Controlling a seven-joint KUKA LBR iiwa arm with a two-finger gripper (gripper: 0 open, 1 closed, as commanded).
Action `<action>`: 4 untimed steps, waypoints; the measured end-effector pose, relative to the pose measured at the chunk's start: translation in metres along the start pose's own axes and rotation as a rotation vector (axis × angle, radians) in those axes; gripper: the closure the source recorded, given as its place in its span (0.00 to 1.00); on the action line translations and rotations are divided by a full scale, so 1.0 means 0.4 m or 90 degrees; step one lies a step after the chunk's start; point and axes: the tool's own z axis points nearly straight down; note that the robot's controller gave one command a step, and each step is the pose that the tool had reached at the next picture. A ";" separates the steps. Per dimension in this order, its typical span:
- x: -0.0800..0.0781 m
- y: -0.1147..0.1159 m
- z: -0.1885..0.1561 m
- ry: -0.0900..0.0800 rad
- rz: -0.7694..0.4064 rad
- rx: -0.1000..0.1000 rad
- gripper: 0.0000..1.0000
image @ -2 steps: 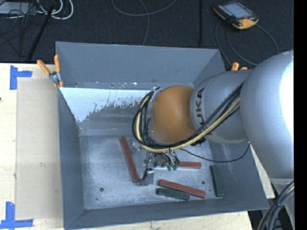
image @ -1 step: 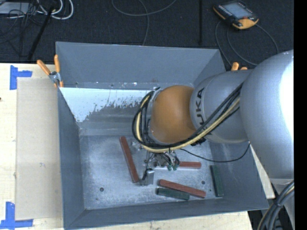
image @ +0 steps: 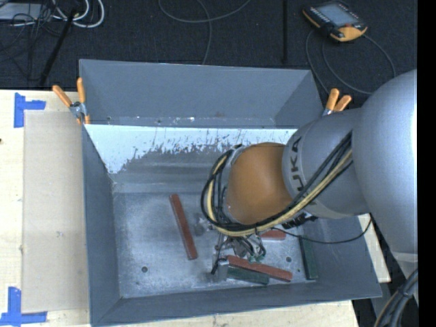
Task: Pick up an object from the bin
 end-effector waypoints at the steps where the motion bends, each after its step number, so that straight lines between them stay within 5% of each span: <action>1: -0.055 -0.134 0.001 0.000 0.059 0.001 1.00; 2: -0.054 -0.133 0.001 0.000 0.060 0.000 0.00; 3: -0.054 -0.134 0.002 0.000 0.060 0.000 0.00; 4: -0.059 -0.257 0.001 0.000 0.063 0.000 0.00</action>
Offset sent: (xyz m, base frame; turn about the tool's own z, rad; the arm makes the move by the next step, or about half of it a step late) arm 0.0000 0.0000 0.0000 0.0000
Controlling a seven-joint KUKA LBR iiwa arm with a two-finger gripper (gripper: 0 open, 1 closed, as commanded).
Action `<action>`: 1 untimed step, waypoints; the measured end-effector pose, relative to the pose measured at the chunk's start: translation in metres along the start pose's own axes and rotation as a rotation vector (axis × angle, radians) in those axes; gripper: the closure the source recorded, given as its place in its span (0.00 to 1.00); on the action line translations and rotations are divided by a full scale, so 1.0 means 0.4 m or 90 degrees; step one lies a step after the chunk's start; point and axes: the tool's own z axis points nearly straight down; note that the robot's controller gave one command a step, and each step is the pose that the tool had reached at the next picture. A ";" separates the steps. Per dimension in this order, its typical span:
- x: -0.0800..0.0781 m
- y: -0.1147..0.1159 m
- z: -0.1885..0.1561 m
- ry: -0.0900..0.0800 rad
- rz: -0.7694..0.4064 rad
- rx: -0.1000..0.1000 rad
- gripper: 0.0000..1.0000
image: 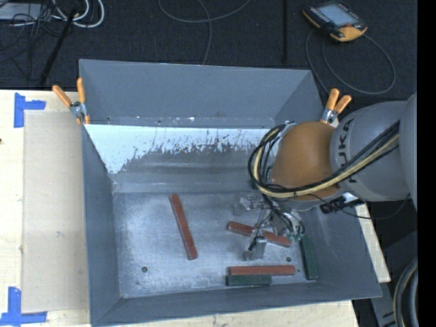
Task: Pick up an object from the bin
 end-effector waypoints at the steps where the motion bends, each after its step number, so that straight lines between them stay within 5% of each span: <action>1: -0.018 -0.076 -0.035 0.000 0.007 0.001 1.00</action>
Offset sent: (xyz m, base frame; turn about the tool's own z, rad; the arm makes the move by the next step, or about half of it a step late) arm 0.0000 0.0000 0.0000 0.0000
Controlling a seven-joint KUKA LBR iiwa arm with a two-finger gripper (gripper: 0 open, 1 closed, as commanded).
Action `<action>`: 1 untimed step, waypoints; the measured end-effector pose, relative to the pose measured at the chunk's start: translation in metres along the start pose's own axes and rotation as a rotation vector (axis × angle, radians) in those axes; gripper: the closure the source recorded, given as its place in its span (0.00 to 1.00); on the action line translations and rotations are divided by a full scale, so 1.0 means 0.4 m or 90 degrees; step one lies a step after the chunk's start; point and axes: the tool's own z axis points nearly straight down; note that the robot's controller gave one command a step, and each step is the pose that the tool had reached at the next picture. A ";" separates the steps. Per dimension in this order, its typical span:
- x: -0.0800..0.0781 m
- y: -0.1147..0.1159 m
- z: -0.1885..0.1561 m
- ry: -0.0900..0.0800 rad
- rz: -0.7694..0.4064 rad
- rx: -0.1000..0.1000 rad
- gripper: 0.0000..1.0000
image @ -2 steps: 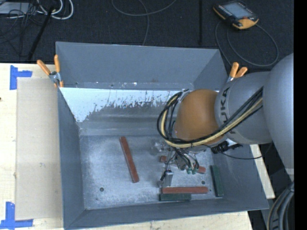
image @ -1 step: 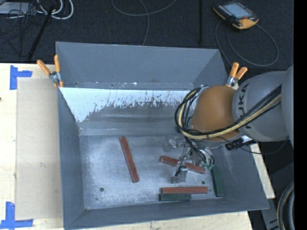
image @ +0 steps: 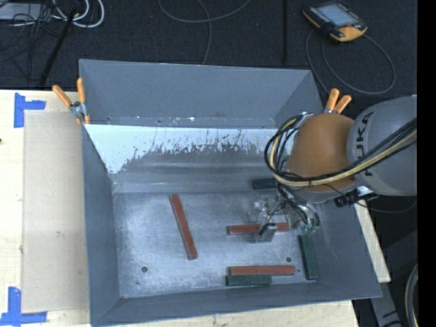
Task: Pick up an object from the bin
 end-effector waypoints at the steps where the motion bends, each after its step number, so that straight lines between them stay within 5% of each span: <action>1: 0.000 0.000 0.000 0.000 0.000 0.000 1.00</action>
Offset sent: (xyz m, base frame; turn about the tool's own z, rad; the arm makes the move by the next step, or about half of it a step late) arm -0.0221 0.0139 0.1492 0.0464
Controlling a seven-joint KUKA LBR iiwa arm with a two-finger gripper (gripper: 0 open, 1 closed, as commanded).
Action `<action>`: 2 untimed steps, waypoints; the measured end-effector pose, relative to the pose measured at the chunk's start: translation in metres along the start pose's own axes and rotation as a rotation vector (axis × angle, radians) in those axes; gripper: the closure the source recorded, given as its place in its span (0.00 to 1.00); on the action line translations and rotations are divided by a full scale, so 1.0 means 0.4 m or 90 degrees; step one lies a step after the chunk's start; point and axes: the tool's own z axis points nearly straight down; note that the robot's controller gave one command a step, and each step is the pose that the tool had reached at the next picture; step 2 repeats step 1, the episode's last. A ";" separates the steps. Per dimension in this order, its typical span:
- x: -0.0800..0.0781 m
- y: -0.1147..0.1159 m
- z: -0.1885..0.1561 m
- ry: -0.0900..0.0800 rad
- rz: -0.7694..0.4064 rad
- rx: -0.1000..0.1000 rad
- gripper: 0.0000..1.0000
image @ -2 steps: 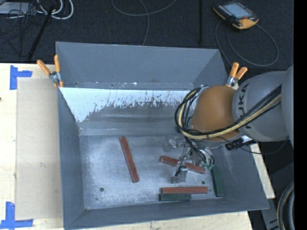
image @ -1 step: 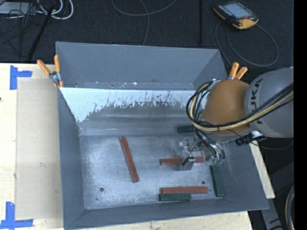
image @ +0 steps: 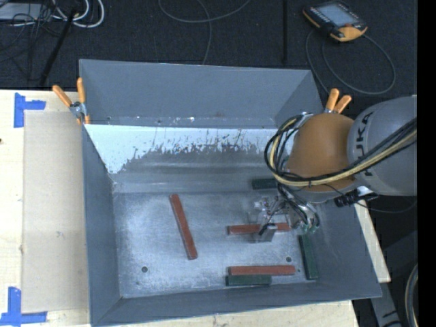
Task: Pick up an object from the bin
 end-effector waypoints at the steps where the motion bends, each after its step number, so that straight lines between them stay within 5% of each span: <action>1: 0.052 0.037 -0.373 -0.001 0.029 0.000 1.00; 2: 0.052 0.037 -0.373 -0.001 0.029 0.000 1.00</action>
Offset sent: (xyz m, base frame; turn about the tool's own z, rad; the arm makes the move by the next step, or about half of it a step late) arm 0.0000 0.0000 0.0000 0.0000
